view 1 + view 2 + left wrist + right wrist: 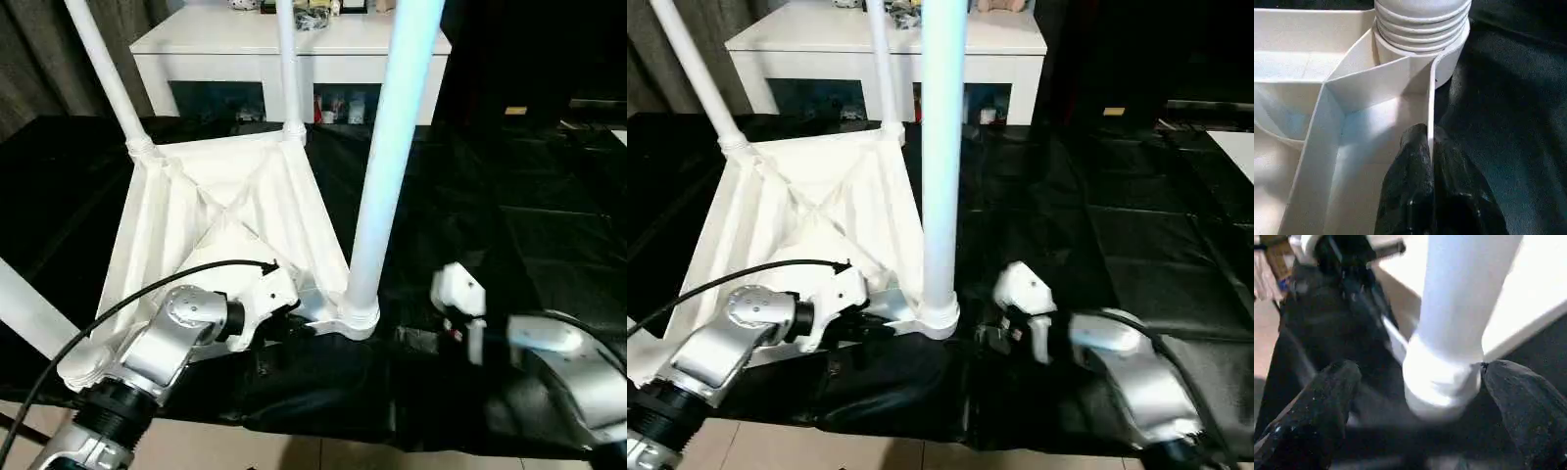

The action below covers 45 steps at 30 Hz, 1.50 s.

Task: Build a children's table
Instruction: Rotate table base, then rotate leg to tighten

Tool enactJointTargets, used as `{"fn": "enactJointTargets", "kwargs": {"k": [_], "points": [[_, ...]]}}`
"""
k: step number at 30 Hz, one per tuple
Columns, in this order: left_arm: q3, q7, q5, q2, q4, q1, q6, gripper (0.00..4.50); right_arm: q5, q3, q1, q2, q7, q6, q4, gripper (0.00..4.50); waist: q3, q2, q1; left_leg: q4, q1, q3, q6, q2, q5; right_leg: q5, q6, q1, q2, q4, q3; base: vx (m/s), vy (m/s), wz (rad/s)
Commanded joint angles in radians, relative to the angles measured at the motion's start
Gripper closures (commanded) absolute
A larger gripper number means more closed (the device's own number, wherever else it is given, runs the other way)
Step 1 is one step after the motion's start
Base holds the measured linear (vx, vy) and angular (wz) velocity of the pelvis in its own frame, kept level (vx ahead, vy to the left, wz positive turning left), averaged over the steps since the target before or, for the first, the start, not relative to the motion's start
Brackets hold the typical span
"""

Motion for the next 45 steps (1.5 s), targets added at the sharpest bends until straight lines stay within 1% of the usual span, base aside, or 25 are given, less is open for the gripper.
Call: {"fn": "enactJointTargets", "kwargs": {"k": [1,3,6,7,8,10,12,14,18,21,22,24,27,29,30,31,32,33,34,35,36,38,40,42,45], "points": [[-0.035,0.026,0.014,-0.011,0.030,0.023,0.017,4.44,-0.027,0.017,-0.033,0.016,-0.037,-0.005,0.018,0.00,-0.050,-0.024,0.002,-0.086,0.016,-0.023,0.076,0.057,-0.146,-0.080,-0.245,0.024,-0.061,-0.076,0.024,0.000,0.000,0.00],[-0.038,0.032,0.021,-0.015,0.033,0.015,0.017,4.44,-0.084,0.044,-0.066,0.045,-0.091,-0.026,0.061,0.00,-0.050,-0.022,0.003,-0.087,0.017,-0.022,0.062,0.056,-0.148,-0.078,-0.242,0.023,-0.059,-0.075,0.025,0.000,0.000,0.00],[-0.041,0.032,0.029,-0.015,0.038,0.006,0.012,4.44,-0.086,0.053,-0.089,0.067,-0.105,-0.019,0.086,0.00,-0.053,-0.022,0.007,-0.086,0.017,-0.021,0.056,0.056,-0.140,-0.036,-0.238,0.025,-0.059,-0.072,0.026,0.000,0.000,0.00],[-0.041,0.032,0.029,-0.015,0.038,0.006,0.012,4.44,-0.086,0.054,-0.090,0.068,-0.104,-0.018,0.087,0.00,-0.055,-0.026,0.009,-0.085,0.016,-0.021,0.062,0.055,-0.128,-0.014,-0.239,0.026,-0.059,-0.069,0.026,0.000,0.000,0.00],[-0.040,0.030,0.029,-0.015,0.040,0.004,0.014,4.44,-0.084,0.057,-0.094,0.072,-0.098,-0.017,0.090,0.00,-0.054,-0.027,0.010,-0.085,0.015,-0.020,0.065,0.055,-0.130,-0.015,-0.238,0.026,-0.060,-0.070,0.026,0.000,0.000,0.00],[-0.038,0.030,0.031,-0.014,0.039,0.004,0.016,4.44,-0.086,0.057,-0.095,0.072,-0.095,-0.017,0.091,0.00,-0.052,-0.025,0.011,-0.086,0.014,-0.021,0.065,0.056,-0.135,-0.024,-0.235,0.026,-0.061,-0.071,0.026,0.000,0.000,0.00],[-0.035,0.029,0.034,-0.008,0.040,0.003,0.015,4.44,-0.089,0.055,-0.100,0.073,-0.093,-0.022,0.103,0.00,-0.050,-0.028,0.011,-0.089,0.015,-0.021,0.059,0.057,-0.159,-0.064,-0.227,0.025,-0.062,-0.075,0.026,0.000,0.000,0.00],[-0.032,0.027,0.034,0.000,0.043,0.003,0.014,4.44,-0.090,0.053,-0.106,0.070,-0.090,-0.030,0.116,0.00,-0.049,-0.026,0.010,-0.092,0.016,-0.022,0.048,0.057,-0.176,-0.089,-0.224,0.023,-0.061,-0.076,0.027,0.000,0.000,0.00],[-0.032,0.023,0.035,0.010,0.042,0.005,0.014,4.44,-0.096,0.053,-0.115,0.067,-0.085,-0.045,0.136,0.00,-0.049,-0.027,0.008,-0.092,0.015,-0.021,0.042,0.056,-0.175,-0.077,-0.223,0.023,-0.061,-0.076,0.028,0.000,0.000,0.00],[-0.033,0.018,0.036,0.016,0.038,0.008,0.015,4.44,-0.095,0.052,-0.125,0.069,-0.085,-0.049,0.151,0.00,-0.050,-0.027,0.008,-0.091,0.015,-0.021,0.047,0.056,-0.167,-0.060,-0.226,0.024,-0.061,-0.075,0.027,0.000,0.000,0.00],[-0.033,0.018,0.036,0.016,0.038,0.008,0.015,4.48,-0.096,0.054,-0.125,0.068,-0.083,-0.052,0.153,0.17,-0.049,-0.027,0.007,-0.091,0.014,-0.021,0.049,0.056,-0.167,-0.061,-0.228,0.024,-0.061,-0.075,0.027,0.000,0.000,0.00],[-0.033,0.017,0.037,0.017,0.038,0.009,0.015,4.48,-0.101,0.058,-0.125,0.067,-0.080,-0.060,0.156,0.17,-0.050,-0.027,0.008,-0.090,0.015,-0.021,0.049,0.057,-0.168,-0.063,-0.228,0.023,-0.062,-0.076,0.028,0.000,0.000,0.00],[-0.034,0.014,0.038,0.020,0.039,0.010,0.014,4.50,-0.106,0.068,-0.130,0.071,-0.075,-0.071,0.170,0.55,-0.049,-0.027,0.006,-0.091,0.014,-0.021,0.050,0.056,-0.169,-0.060,-0.230,0.024,-0.061,-0.075,0.027,0.000,0.000,0.00],[-0.035,0.014,0.038,0.022,0.039,0.011,0.013,4.50,-0.109,0.074,-0.133,0.074,-0.070,-0.079,0.177,0.60,-0.049,-0.029,0.006,-0.091,0.014,-0.021,0.051,0.057,-0.174,-0.067,-0.229,0.023,-0.061,-0.076,0.027,0.000,0.000,0.00],[-0.036,0.013,0.038,0.022,0.038,0.011,0.014,4.50,-0.114,0.078,-0.134,0.075,-0.069,-0.086,0.181,0.87,-0.048,-0.028,0.006,-0.092,0.014,-0.021,0.049,0.057,-0.179,-0.077,-0.228,0.022,-0.062,-0.077,0.028,0.000,0.000,0.00],[-0.036,0.013,0.038,0.023,0.039,0.011,0.014,4.50,-0.114,0.078,-0.134,0.075,-0.068,-0.087,0.182,0.87,-0.048,-0.027,0.006,-0.093,0.015,-0.021,0.048,0.057,-0.181,-0.082,-0.228,0.022,-0.062,-0.077,0.028,0.000,0.000,0.00],[-0.036,0.012,0.039,0.024,0.039,0.011,0.013,4.50,-0.116,0.082,-0.136,0.076,-0.063,-0.092,0.187,0.96,-0.048,-0.031,0.005,-0.093,0.014,-0.021,0.046,0.057,-0.184,-0.087,-0.227,0.022,-0.061,-0.078,0.028,0.000,0.000,0.00],[-0.036,0.011,0.039,0.025,0.039,0.011,0.013,4.50,-0.118,0.085,-0.138,0.075,-0.059,-0.096,0.191,1.06,-0.047,-0.029,0.006,-0.094,0.015,-0.021,0.045,0.058,-0.188,-0.094,-0.227,0.022,-0.062,-0.078,0.028,0.000,0.000,0.00],[-0.036,0.011,0.039,0.026,0.039,0.011,0.014,4.50,-0.119,0.087,-0.140,0.075,-0.057,-0.098,0.194,1.06,-0.047,-0.030,0.006,-0.094,0.014,-0.021,0.045,0.057,-0.187,-0.093,-0.226,0.022,-0.062,-0.078,0.028,0.000,0.000,0.00],[-0.036,0.010,0.040,0.028,0.039,0.011,0.014,4.50,-0.119,0.088,-0.142,0.074,-0.055,-0.102,0.199,1.25,-0.047,-0.029,0.006,-0.094,0.015,-0.021,0.045,0.058,-0.189,-0.094,-0.226,0.022,-0.062,-0.078,0.028,0.000,0.000,0.00],[-0.036,0.009,0.040,0.030,0.038,0.011,0.014,4.50,-0.120,0.089,-0.143,0.074,-0.052,-0.106,0.202,1.25,-0.047,-0.030,0.006,-0.094,0.015,-0.021,0.046,0.058,-0.188,-0.094,-0.226,0.021,-0.062,-0.079,0.028,0.000,0.000,0.00],[-0.037,0.005,0.040,0.033,0.037,0.012,0.015,4.50,-0.121,0.093,-0.144,0.071,-0.045,-0.111,0.208,1.48,-0.047,-0.030,0.006,-0.094,0.014,-0.021,0.049,0.057,-0.182,-0.087,-0.228,0.022,-0.062,-0.078,0.029,0.000,0.000,0.00],[-0.040,-0.002,0.040,0.040,0.030,0.016,0.019,4.50,-0.123,0.096,-0.145,0.069,-0.040,-0.117,0.218,1.53,-0.047,-0.030,0.006,-0.094,0.013,-0.021,0.050,0.057,-0.177,-0.082,-0.227,0.022,-0.062,-0.077,0.028,0.000,0.000,0.00],[-0.041,-0.004,0.039,0.042,0.024,0.020,0.023,4.50,-0.125,0.096,-0.144,0.070,-0.039,-0.122,0.224,1.78,-0.047,-0.031,0.004,-0.094,0.012,-0.021,0.051,0.057,-0.173,-0.075,-0.228,0.023,-0.062,-0.077,0.028,0.000,0.000,0.00],[-0.039,0.006,0.039,0.039,0.011,0.030,0.037,4.50,-0.124,0.086,-0.139,0.085,-0.055,-0.118,0.233,1.85,-0.048,-0.030,0.002,-0.093,0.012,-0.021,0.057,0.058,-0.162,-0.049,-0.234,0.024,-0.061,-0.075,0.027,0.000,0.000,0.00]]}}
